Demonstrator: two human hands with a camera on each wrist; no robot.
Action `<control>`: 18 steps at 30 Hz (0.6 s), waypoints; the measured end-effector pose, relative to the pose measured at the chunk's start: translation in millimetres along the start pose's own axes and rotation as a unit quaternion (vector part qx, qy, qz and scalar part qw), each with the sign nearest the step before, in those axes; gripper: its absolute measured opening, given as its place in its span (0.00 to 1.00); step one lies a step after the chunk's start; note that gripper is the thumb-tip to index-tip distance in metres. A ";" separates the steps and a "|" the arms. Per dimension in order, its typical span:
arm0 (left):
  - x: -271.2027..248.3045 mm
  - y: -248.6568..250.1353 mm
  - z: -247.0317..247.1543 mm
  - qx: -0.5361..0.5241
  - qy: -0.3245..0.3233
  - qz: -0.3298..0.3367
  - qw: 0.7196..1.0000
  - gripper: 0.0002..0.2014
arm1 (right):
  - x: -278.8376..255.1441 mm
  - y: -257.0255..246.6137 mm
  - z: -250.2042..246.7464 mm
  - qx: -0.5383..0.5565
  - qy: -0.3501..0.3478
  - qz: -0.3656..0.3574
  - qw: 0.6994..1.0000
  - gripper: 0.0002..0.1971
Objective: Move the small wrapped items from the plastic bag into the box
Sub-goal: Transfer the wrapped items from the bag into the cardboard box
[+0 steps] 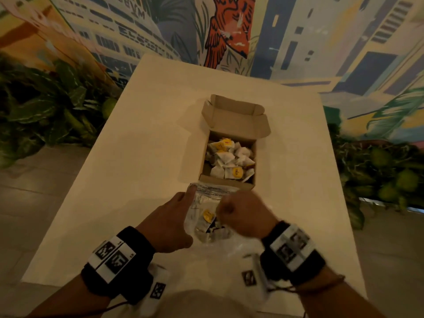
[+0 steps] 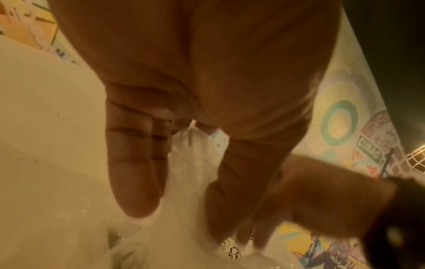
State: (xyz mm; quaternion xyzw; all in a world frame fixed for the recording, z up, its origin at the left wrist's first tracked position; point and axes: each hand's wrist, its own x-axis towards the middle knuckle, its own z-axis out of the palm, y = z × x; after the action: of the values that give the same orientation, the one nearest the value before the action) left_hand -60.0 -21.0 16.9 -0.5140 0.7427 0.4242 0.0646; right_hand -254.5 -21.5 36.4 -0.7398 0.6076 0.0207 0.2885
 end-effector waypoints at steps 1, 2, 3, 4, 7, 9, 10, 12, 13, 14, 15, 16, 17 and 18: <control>0.7 1.5 -0.1 -0.001 -0.003 0.004 1.000 0.59 | -3.5 0.7 21.8 -0.027 -0.057 0.017 0.998 0.10; 1.5 2.9 -0.2 -0.002 -0.006 0.008 1.000 0.59 | -2.9 4.1 38.5 -0.045 -0.089 0.042 0.994 0.13; 2.1 4.0 -0.3 -0.003 -0.009 0.010 1.000 0.58 | -1.2 8.0 50.8 -0.062 -0.101 0.064 0.991 0.15; 2.5 4.9 -0.1 -0.004 -0.012 0.011 1.000 0.58 | 0.2 11.1 58.5 -0.075 -0.099 0.075 0.989 0.17; 2.8 6.8 0.7 0.009 -0.009 0.016 1.000 0.58 | 2.9 16.7 68.8 -0.094 -0.090 0.087 0.988 0.18; 2.3 7.5 0.2 0.010 -0.007 0.015 1.000 0.57 | 1.9 20.3 70.5 -0.097 -0.098 0.089 0.986 0.16; 1.7 7.4 -0.2 0.007 -0.006 0.013 1.000 0.57 | 1.8 21.3 69.1 -0.093 -0.094 0.092 0.987 0.15; 0.5 6.5 -0.8 0.003 -0.003 0.010 1.000 0.58 | 4.5 18.9 64.5 -0.065 -0.067 0.073 0.993 0.12; 0.1 5.7 -0.7 0.001 -0.002 0.009 1.000 0.58 | 6.5 14.8 62.6 -0.045 -0.054 0.050 0.996 0.12; -0.1 4.4 -0.2 -0.002 0.000 0.007 1.000 0.58 | 9.3 9.2 62.2 -0.019 -0.050 0.026 0.998 0.12; -0.2 3.6 0.3 -0.005 0.002 0.006 1.000 0.58 | 11.6 3.8 63.7 0.011 -0.057 0.007 0.998 0.12; -0.3 3.0 0.7 -0.006 0.004 0.006 1.000 0.58 | 13.8 -1.0 66.7 0.034 -0.071 -0.002 0.997 0.12; -0.8 2.7 0.6 -0.007 0.006 0.007 1.000 0.58 | 15.0 -4.9 70.4 0.042 -0.085 -0.005 0.996 0.12; -1.4 2.5 0.4 -0.010 0.007 0.007 1.000 0.58 | 15.4 -7.0 75.1 0.042 -0.096 0.000 0.995 0.12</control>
State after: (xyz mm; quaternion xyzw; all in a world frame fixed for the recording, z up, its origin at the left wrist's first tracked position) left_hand -61.6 -19.4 18.9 -0.5122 0.7428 0.4282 0.0510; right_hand -220.0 -0.5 -29.2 -0.7214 0.5778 0.0663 0.3759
